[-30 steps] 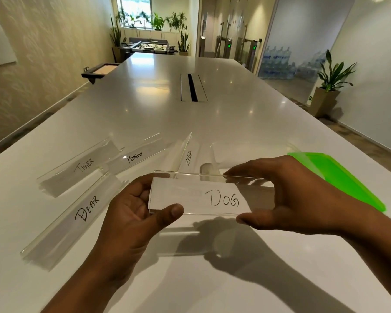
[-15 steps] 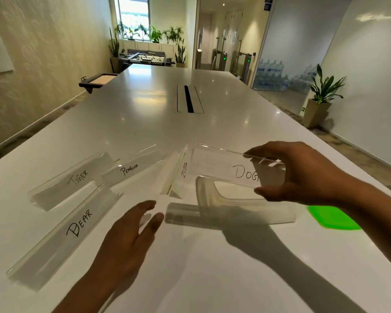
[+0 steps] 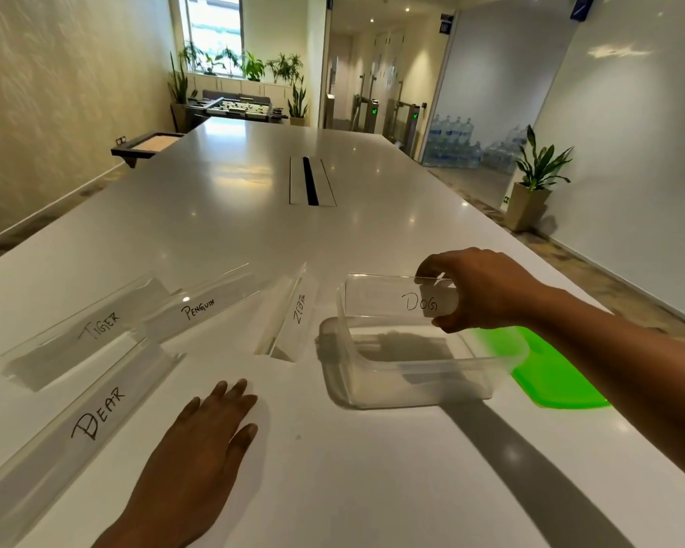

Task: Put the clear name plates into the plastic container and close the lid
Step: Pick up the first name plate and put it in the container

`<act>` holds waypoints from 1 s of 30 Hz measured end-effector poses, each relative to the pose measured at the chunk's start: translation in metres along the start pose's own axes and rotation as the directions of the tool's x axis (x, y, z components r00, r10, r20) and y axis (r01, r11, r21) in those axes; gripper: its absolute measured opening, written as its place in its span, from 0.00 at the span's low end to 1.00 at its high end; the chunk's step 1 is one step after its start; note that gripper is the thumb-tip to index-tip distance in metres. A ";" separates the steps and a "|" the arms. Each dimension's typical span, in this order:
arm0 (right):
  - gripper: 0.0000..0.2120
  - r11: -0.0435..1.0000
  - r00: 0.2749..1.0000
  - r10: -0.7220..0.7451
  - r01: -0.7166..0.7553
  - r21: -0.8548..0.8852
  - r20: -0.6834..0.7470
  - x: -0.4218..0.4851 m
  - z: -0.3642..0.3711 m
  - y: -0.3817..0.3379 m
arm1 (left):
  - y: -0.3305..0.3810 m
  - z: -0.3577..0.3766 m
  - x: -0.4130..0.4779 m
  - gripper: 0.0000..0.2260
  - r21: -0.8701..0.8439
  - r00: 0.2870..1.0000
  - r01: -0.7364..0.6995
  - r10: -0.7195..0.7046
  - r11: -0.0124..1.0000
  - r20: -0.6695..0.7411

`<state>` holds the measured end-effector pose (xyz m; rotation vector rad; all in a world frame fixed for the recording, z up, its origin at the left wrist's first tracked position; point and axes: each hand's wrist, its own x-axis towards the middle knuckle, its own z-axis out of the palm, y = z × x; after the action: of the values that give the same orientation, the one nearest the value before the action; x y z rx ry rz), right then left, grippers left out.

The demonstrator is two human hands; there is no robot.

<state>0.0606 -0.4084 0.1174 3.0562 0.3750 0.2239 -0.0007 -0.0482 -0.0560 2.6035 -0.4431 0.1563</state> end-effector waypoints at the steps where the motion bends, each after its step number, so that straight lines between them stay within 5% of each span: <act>1: 0.31 1.000 1.000 -0.006 0.006 -0.015 0.005 0.002 0.003 0.001 | 0.000 0.001 0.000 0.21 0.000 1.000 0.000 0.000 1.000 -0.001; 30: 0.29 0.991 0.976 0.026 0.003 -0.132 0.217 0.035 0.066 0.004 | -0.005 0.004 -0.003 0.23 -0.017 0.999 -0.021 0.021 1.000 -0.032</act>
<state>0.1052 -0.4065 0.0572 2.9130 0.3155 -0.0848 -0.0019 -0.0455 -0.0625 2.5766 -0.4588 0.2004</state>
